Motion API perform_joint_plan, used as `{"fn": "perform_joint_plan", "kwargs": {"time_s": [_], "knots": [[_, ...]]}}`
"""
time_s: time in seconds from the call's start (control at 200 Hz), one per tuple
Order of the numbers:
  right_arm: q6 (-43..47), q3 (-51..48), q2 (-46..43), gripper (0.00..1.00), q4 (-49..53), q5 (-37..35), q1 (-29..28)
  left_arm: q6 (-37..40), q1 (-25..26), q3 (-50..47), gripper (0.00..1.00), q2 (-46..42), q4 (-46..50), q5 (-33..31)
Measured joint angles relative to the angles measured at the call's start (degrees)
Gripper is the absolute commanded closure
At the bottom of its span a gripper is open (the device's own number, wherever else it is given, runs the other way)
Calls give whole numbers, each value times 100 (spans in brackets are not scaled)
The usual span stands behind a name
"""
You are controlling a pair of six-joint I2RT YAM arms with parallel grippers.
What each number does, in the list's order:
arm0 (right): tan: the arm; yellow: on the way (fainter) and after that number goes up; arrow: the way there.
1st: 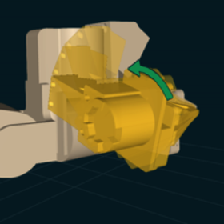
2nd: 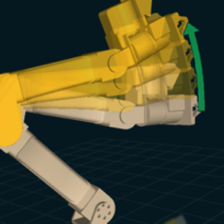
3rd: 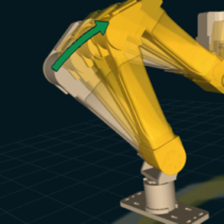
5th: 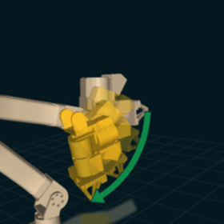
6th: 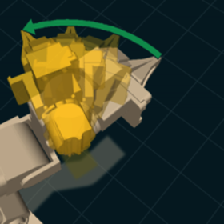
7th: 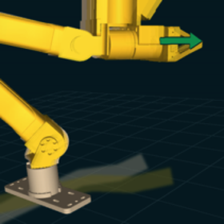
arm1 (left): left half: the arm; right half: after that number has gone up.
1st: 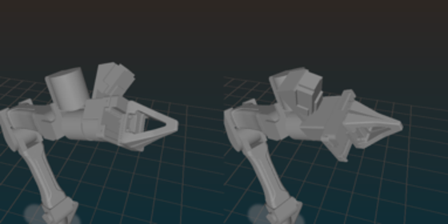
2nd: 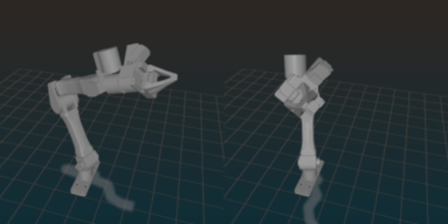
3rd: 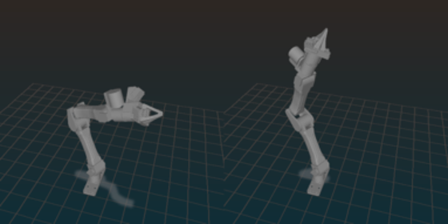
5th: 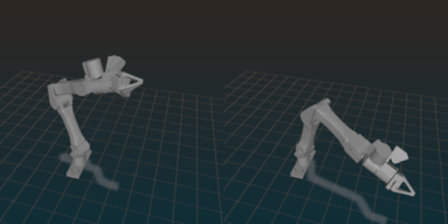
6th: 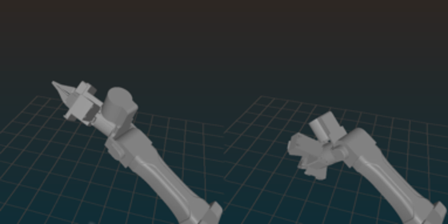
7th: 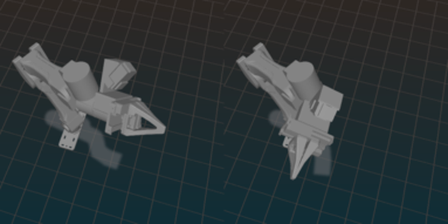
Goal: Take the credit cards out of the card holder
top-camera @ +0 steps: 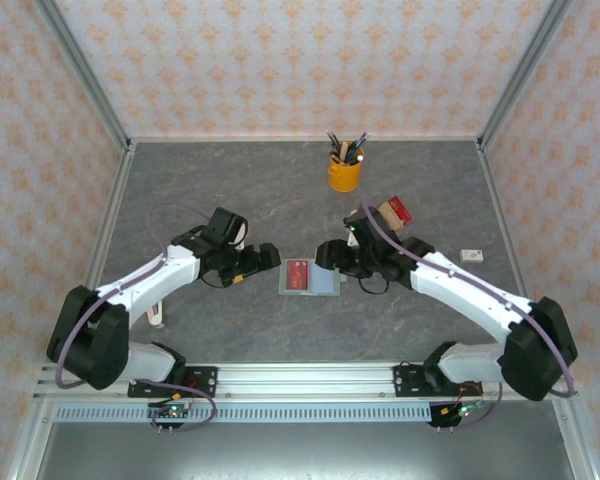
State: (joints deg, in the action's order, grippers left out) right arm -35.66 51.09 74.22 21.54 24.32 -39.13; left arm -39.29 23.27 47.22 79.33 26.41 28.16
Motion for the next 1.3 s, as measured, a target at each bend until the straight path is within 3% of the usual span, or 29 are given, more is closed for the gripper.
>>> {"fn": "perform_joint_plan", "kwargs": {"time_s": [0.245,0.34,0.415,0.555,0.951,1.296], "knots": [[-439,57,1097,40,-693,208,-7,-297,114,264,8,625,-299,7],[-496,186,1519,45,-835,361,-4,-413,232,345,23,706,-422,17],[-490,289,1849,50,-977,509,-4,-505,323,413,25,811,-527,26],[-516,356,2284,58,-1172,745,-4,-605,444,516,41,1073,-610,42],[-378,446,2614,67,-1180,866,94,-699,540,868,65,1547,-702,144],[-238,492,2695,75,-1176,994,98,-697,562,911,75,1823,-767,168]]}}
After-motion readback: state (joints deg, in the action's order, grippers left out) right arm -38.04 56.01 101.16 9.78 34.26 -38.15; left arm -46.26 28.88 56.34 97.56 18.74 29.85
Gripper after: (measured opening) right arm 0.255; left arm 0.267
